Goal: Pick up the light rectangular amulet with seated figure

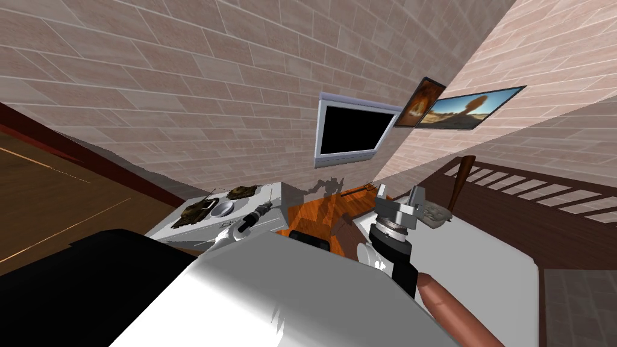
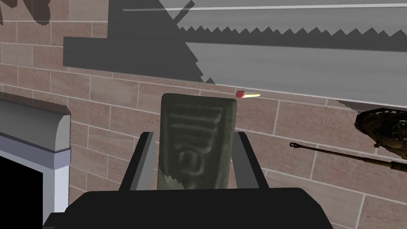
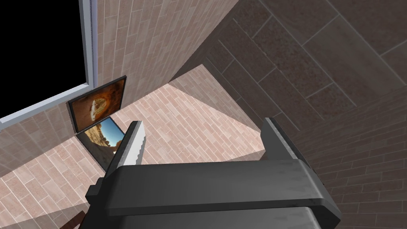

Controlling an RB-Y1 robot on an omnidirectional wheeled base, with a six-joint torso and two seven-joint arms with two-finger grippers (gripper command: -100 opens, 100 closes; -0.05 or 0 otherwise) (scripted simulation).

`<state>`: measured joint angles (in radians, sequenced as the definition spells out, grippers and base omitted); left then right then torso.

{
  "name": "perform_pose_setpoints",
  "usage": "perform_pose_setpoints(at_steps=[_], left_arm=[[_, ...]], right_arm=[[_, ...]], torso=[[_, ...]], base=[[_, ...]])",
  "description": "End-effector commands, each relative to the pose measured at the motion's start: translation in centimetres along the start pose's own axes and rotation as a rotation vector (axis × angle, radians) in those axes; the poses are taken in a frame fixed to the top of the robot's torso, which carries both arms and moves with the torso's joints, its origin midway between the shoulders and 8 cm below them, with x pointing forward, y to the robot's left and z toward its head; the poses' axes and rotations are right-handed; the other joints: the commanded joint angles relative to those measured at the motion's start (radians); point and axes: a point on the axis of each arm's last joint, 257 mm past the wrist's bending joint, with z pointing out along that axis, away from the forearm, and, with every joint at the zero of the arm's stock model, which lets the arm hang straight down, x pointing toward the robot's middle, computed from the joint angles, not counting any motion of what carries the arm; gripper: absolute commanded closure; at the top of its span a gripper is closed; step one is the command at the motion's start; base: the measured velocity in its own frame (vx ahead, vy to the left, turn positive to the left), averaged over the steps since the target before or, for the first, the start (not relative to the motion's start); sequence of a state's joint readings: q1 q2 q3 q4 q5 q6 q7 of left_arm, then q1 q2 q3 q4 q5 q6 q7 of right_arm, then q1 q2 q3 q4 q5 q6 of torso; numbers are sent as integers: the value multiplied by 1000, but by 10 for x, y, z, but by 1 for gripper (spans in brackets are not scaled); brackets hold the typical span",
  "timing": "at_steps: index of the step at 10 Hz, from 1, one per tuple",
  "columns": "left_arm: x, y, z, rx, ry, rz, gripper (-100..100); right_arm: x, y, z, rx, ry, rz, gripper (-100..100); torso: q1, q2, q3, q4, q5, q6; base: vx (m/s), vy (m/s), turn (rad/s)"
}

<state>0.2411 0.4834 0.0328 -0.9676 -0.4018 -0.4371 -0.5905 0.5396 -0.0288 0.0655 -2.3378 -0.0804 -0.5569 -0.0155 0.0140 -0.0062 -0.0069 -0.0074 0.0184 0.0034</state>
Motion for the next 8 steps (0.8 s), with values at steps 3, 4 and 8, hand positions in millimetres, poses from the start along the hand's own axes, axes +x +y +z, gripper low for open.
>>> perform_pose_setpoints(at_steps=[3,4,8], left_arm=[[-9,-5,7,-38,-5,-6,100],[-14,-12,10,-52,-15,-15,100],[-30,-14,15,-102,-29,-19,100]], right_arm=[[0,0,0,0,0,0,0],[0,0,0,0,0,0,0],[0,0,0,0,0,0,0]], torso=[[0,1,1,0,0,1],[0,-1,-1,0,0,0],[1,4,2,1,0,0]], base=[[-70,37,-64],[-91,58,-98],[-98,52,-70]])
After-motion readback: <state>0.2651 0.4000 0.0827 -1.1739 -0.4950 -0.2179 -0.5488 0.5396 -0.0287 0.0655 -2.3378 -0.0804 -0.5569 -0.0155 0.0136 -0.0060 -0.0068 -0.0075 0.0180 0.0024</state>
